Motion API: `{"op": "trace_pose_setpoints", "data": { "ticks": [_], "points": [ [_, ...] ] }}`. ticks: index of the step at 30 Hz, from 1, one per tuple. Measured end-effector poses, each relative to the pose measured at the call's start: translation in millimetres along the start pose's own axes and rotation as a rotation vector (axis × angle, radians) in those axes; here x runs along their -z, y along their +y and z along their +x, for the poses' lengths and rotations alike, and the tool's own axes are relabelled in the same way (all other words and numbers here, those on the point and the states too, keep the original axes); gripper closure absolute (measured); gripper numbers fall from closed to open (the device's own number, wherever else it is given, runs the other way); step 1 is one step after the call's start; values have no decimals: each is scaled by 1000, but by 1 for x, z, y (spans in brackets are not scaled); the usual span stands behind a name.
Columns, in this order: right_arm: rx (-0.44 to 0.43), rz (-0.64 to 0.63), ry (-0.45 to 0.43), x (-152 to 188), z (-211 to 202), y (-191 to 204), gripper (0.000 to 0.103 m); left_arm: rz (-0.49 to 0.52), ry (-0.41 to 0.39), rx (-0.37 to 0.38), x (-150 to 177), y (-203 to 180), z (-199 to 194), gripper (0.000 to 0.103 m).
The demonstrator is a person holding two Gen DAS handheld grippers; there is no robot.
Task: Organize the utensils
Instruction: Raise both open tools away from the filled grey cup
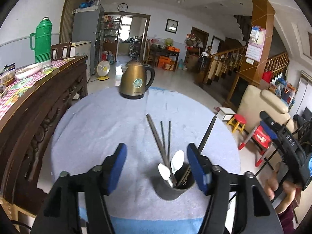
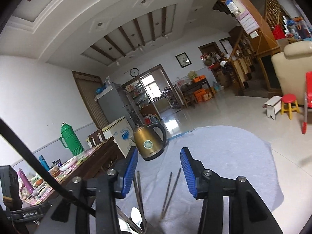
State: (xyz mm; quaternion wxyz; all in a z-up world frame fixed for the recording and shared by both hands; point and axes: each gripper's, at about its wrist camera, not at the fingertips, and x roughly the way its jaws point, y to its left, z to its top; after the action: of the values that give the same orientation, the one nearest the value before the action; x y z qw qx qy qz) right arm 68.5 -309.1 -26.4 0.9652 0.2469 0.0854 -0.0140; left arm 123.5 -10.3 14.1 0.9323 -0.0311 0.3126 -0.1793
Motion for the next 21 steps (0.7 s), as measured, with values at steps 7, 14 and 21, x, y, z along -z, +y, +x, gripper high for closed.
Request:
{"op": "trace_pose_setpoints", "data": {
  "ticks": [7,14,21],
  "points": [
    [42,-9,15,-6,-27,-7,49,39,2,-82,11,-1,-15,25],
    [27,-66,60,-3,-52,14,38,86,-46,-203,16,-5,-42,17],
    [2,-120,105,6,-67,38,37,105,-96,-289,12,-4,-62,16]
  ]
}}
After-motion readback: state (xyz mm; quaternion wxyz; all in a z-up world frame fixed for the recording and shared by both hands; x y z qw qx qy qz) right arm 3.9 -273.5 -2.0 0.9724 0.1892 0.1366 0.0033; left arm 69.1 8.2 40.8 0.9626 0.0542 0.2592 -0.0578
